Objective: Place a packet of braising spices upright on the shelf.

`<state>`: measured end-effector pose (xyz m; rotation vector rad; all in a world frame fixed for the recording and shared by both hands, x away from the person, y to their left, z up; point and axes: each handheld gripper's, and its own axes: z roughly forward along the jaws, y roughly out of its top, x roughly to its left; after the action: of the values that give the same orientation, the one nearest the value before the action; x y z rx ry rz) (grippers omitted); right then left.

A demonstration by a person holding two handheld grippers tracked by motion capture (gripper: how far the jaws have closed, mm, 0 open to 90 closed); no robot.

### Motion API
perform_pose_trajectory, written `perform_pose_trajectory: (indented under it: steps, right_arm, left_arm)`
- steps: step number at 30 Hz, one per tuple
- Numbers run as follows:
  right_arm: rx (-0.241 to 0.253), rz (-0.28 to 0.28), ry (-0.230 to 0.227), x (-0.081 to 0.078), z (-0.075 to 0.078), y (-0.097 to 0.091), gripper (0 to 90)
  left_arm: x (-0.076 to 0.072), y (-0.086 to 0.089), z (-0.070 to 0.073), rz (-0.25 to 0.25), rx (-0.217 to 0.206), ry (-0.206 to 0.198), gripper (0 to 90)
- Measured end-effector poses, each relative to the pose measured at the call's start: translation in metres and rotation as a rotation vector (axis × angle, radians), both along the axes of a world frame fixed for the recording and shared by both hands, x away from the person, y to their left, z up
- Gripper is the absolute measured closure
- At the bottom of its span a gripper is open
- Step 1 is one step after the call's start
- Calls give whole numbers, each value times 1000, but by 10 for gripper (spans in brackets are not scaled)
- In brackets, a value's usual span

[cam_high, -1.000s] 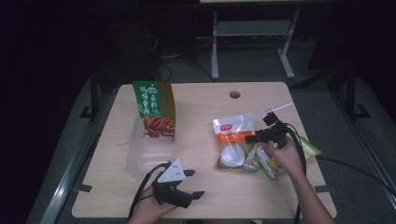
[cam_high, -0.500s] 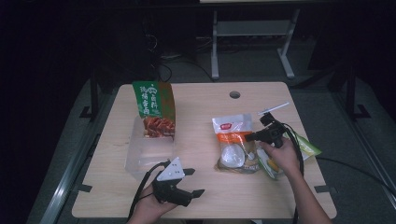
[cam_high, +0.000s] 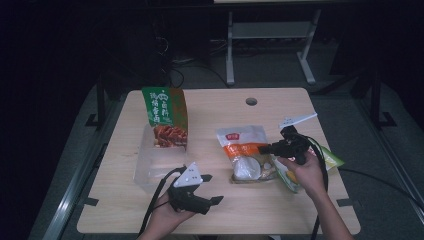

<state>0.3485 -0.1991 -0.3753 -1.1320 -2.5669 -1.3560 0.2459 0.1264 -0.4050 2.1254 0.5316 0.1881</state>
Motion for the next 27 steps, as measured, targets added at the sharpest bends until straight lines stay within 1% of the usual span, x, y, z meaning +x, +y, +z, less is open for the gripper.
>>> perform_pose_trajectory:
  steps: [3,5,6,7,8,9,11,14,16,20,21,22,24,25,26,27]
  right_arm:
    - [12,45,-28,-8,6,3,900]
    - [13,65,-46,-12,10,6,900]
    - [20,82,-56,-15,12,7,900]
    - [28,92,-56,-18,15,8,900]
    - [32,100,-66,-20,17,9,900]
    - [40,111,-68,-21,18,9,900]
    - [53,130,-82,-25,22,9,900]
    - [67,143,-84,-28,25,8,900]
    - [76,159,-86,-29,26,7,900]
    - [87,178,-95,-32,28,7,900]
    - [105,197,-99,-34,29,7,900]
    - [107,206,-103,-36,31,8,900]
    - [105,233,-111,-38,33,10,900]
    - [105,233,-111,-38,33,10,900]
    - [100,263,-114,-41,34,12,900]
    - [100,263,-114,-41,34,12,900]
  left_arm:
    - [5,-9,0,18,-3,-7,265]
    - [9,-13,-1,28,-9,-4,265]
    - [10,-16,-2,38,-19,2,264]
    - [12,-17,-3,46,-18,-2,260]
    - [13,-19,-4,48,-16,-7,251]
    - [14,-20,-5,54,-18,3,251]
    - [18,-23,-7,65,-7,9,251]
    - [24,-26,-8,87,-25,24,251]
    - [28,-28,-8,87,-30,40,251]
    - [32,-32,-9,96,-40,50,251]
    - [34,-33,-10,96,-47,50,251]
    - [36,-34,-11,99,-45,47,251]
    - [42,-36,-13,100,-48,71,252]
    - [42,-36,-13,100,-48,71,257]
    - [45,-36,-14,100,-57,83,302]
    - [47,-36,-14,96,-70,96,302]
